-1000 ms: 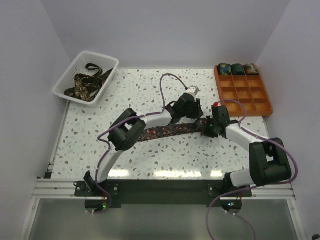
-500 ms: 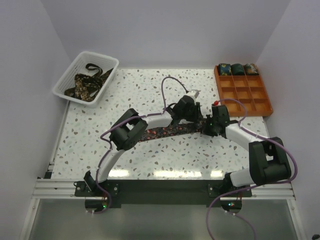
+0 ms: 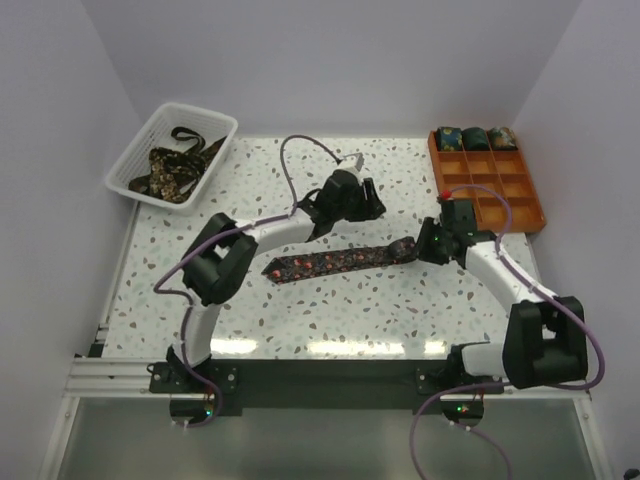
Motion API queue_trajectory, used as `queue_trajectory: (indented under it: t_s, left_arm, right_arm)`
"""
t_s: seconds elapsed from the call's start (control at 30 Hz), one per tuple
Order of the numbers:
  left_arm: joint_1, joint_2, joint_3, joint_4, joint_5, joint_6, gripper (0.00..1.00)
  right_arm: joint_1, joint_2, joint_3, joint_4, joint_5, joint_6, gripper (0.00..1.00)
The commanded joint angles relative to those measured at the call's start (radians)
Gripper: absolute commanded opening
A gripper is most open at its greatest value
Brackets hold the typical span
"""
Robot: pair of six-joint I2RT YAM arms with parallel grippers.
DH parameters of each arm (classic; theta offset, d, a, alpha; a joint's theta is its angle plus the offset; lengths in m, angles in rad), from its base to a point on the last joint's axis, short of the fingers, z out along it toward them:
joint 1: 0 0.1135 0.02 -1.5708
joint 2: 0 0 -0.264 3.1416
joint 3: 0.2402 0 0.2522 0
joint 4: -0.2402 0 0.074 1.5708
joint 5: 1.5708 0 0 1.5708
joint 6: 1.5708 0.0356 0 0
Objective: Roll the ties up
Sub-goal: Roll the tie
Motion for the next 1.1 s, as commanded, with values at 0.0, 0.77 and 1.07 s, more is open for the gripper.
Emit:
queue_trajectory:
  t_s: [0.0, 0.77, 1.07]
  left_arm:
    - [-0.007, -0.16, -0.083, 0.018, -0.008, 0.004, 0.57]
    - [-0.168, -0.108, -0.093, -0.017, 0.085, -0.072, 0.37]
    - [-0.168, -0.062, -0.091, -0.036, 0.05, -0.066, 0.29]
  right_arm:
    - [-0.096, -0.031, 0.058, -0.035, -0.083, -0.035, 0.33]
    - [-0.246, 0.219, 0.097, 0.16, -0.206, 0.006, 0.28]
    - [-0.246, 0.258, 0.083, 0.198, -0.225, 0.0, 0.28]
